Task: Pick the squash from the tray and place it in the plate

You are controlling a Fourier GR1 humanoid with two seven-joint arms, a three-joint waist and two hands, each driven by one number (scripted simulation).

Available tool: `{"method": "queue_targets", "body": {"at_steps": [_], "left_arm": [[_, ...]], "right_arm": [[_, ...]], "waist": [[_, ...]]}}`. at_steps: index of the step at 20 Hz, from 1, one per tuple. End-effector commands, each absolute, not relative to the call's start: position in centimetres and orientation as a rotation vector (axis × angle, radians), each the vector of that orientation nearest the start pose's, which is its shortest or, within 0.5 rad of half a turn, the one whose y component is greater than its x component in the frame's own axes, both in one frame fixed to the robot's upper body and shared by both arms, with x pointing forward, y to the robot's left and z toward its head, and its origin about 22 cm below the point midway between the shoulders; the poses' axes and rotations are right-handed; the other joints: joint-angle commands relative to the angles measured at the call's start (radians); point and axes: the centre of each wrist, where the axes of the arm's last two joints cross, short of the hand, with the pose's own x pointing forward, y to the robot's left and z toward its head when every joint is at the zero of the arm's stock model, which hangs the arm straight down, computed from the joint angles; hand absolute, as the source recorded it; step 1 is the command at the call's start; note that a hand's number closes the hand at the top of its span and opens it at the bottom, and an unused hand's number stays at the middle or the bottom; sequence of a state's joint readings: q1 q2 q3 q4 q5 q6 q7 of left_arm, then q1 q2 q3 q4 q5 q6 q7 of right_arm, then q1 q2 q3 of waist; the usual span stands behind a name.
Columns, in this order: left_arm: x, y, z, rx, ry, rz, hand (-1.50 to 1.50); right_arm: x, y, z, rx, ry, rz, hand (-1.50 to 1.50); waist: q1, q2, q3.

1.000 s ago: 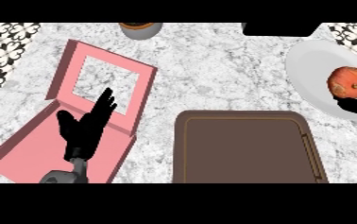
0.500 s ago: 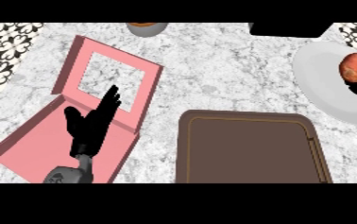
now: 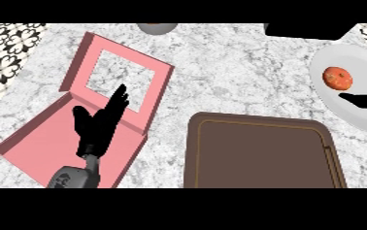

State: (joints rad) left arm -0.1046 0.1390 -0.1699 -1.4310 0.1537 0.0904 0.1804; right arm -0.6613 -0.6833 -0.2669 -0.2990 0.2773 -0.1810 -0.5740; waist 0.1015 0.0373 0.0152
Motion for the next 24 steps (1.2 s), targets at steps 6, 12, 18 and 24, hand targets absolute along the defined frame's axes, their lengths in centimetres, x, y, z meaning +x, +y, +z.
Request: {"method": "queue_targets", "body": {"at_steps": [6,12,18,24], "left_arm": [[25.2,23.0,-2.5,-0.045,-1.22,-0.077,0.0],[25.8,22.6,-1.6,-0.043,-1.23,-0.057,0.0],[24.8,23.3,-1.9,-0.024,-1.208,-0.06,0.0],[23.9,24.2,-2.3,-0.028,-1.217,-0.046,0.0]], "right_arm": [[33.8,-47.5,4.1,-0.674,-1.762,0.078,-1.5],[32.0,-50.8,6.1,-0.631,-1.765,-0.055,-1.5],[28.3,-53.9,5.5,-0.395,-1.745,-0.034,-1.5],[24.5,-56.6,5.6,-0.326,-1.74,0.082,-1.5]], "waist": [[-0.026,-0.001,-0.003],[-0.027,0.003,-0.004],[-0.041,-0.007,-0.004],[-0.05,-0.011,-0.004]]}}
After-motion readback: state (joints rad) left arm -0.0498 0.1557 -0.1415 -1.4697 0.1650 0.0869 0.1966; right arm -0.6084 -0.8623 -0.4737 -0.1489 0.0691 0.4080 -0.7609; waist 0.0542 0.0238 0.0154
